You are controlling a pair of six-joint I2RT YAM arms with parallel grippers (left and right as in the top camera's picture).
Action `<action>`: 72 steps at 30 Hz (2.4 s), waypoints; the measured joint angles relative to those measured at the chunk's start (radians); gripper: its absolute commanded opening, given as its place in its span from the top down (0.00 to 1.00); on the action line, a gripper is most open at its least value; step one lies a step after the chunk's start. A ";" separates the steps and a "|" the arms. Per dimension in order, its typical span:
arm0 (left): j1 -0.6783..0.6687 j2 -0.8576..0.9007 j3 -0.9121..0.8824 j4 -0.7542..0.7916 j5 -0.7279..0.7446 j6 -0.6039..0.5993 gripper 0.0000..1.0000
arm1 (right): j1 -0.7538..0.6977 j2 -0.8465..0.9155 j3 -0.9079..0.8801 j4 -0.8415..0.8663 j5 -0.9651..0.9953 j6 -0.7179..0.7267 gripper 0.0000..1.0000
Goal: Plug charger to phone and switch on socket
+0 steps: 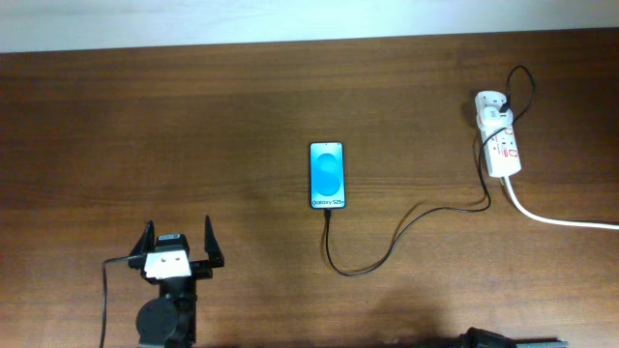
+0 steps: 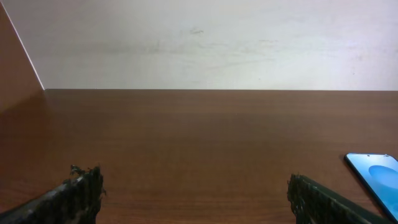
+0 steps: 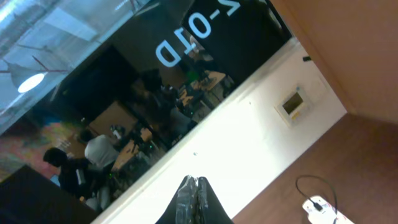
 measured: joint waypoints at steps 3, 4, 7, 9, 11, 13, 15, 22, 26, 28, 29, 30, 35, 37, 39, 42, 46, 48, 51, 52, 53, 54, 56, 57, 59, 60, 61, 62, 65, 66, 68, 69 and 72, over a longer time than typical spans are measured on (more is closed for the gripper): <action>0.000 0.000 0.000 0.000 0.000 0.000 0.01 | 0.000 -0.068 -0.106 0.069 -0.029 0.000 0.96; 0.000 0.000 0.000 0.000 0.000 0.000 0.00 | 0.000 -0.093 -0.147 0.100 -0.046 0.002 0.96; 0.044 0.000 0.000 0.000 0.006 0.000 0.01 | 0.000 -0.172 -0.245 0.164 -0.079 0.001 0.96; 0.111 0.000 0.000 0.000 0.006 0.000 0.01 | 0.000 -0.233 -0.301 0.203 -0.087 0.001 0.96; 0.162 0.000 0.000 0.000 0.006 0.000 0.01 | 0.000 -0.278 -0.333 0.229 -0.090 0.001 0.96; 0.190 -0.001 0.000 0.000 0.006 0.000 0.01 | 0.013 -0.339 -0.365 0.252 -0.091 0.001 0.96; 0.191 -0.001 0.000 0.000 0.006 0.000 0.01 | 0.049 -0.376 -0.371 0.262 -0.095 -0.001 0.96; 0.192 -0.002 0.000 0.000 0.006 0.000 0.01 | 0.093 -0.543 -0.375 0.283 -0.093 -0.039 0.96; 0.192 -0.002 0.000 0.000 0.007 0.000 0.01 | 0.115 -0.573 -0.374 0.287 -0.067 -0.055 0.95; 0.191 -0.002 0.000 0.000 0.006 0.000 0.01 | 0.116 -0.588 -0.375 0.287 -0.051 -0.057 0.96; 0.192 -0.002 0.000 0.000 0.006 0.000 0.01 | 0.116 -0.597 -0.375 0.287 -0.048 -0.056 0.95; 0.191 -0.002 0.000 0.000 0.006 0.000 0.00 | 0.116 -0.605 -0.375 0.287 -0.046 -0.057 0.95; 0.171 -0.002 0.000 0.000 0.006 0.000 0.01 | 0.116 -0.626 -0.375 0.287 -0.039 -0.060 0.95; 0.145 -0.002 0.000 0.000 0.007 0.000 0.01 | 0.116 -0.637 -0.375 0.287 -0.032 -0.061 0.95; 0.139 -0.002 0.000 0.000 0.006 0.000 0.01 | 0.116 -0.652 -0.375 0.287 -0.032 -0.061 0.95; 0.139 -0.002 0.000 0.000 0.006 0.000 0.01 | 0.116 -0.660 -0.375 0.287 -0.032 -0.061 0.95; 0.139 -0.002 0.000 0.000 0.006 0.000 0.01 | 0.116 -0.665 -0.375 0.296 -0.032 -0.061 0.95; 0.139 -0.002 0.000 0.000 0.006 0.000 0.01 | 0.116 -0.687 -0.377 0.300 -0.032 -0.061 0.96; 0.139 -0.002 0.000 0.000 0.007 0.000 0.00 | 0.116 -0.742 -0.377 0.311 -0.032 -0.087 0.96; 0.139 -0.002 0.000 0.000 0.006 0.000 0.01 | 0.116 -0.754 -0.377 0.317 -0.031 -0.103 0.96; 0.139 -0.002 0.000 0.000 0.006 0.000 0.01 | 0.116 -0.768 -0.375 0.322 -0.023 -0.119 0.95; 0.139 -0.002 0.000 0.000 0.006 0.000 0.01 | 0.117 -0.782 -0.376 0.322 -0.008 -0.132 0.95; 0.139 -0.002 0.000 0.000 0.006 0.000 0.01 | 0.117 -0.813 -0.384 0.326 0.007 -0.140 0.95; 0.139 -0.002 0.000 0.000 0.006 0.000 0.01 | 0.117 -0.827 -0.388 0.332 0.011 -0.143 0.95; 0.139 -0.002 0.000 0.000 0.008 0.010 0.01 | 0.117 -0.869 -0.403 0.348 0.021 -0.147 0.94; 0.139 -0.002 0.000 -0.001 0.020 0.033 0.01 | 0.117 -0.888 -0.410 0.349 0.021 -0.151 0.95; 0.139 -0.002 0.000 -0.004 0.038 0.068 0.01 | 0.117 -0.900 -0.410 0.350 0.021 -0.154 0.94; 0.139 -0.002 0.000 -0.005 0.060 0.100 0.01 | 0.117 -0.902 -0.410 0.352 0.021 -0.154 0.95; 0.139 -0.002 0.000 -0.009 0.092 0.146 0.00 | 0.117 -0.902 -0.414 0.359 0.025 -0.158 0.95; 0.139 -0.002 0.000 -0.009 0.097 0.155 0.01 | 0.117 -0.902 -0.414 0.367 0.026 -0.158 0.96; 0.139 -0.002 0.000 -0.009 0.103 0.162 0.01 | 0.117 -0.902 -0.414 0.376 0.028 -0.158 0.96; 0.139 -0.002 0.000 -0.010 0.105 0.163 0.01 | 0.117 -0.902 -0.414 0.380 0.028 -0.158 0.96; 0.139 -0.002 0.000 -0.010 0.106 0.166 0.00 | 0.117 -0.902 -0.440 0.433 0.028 -0.158 0.87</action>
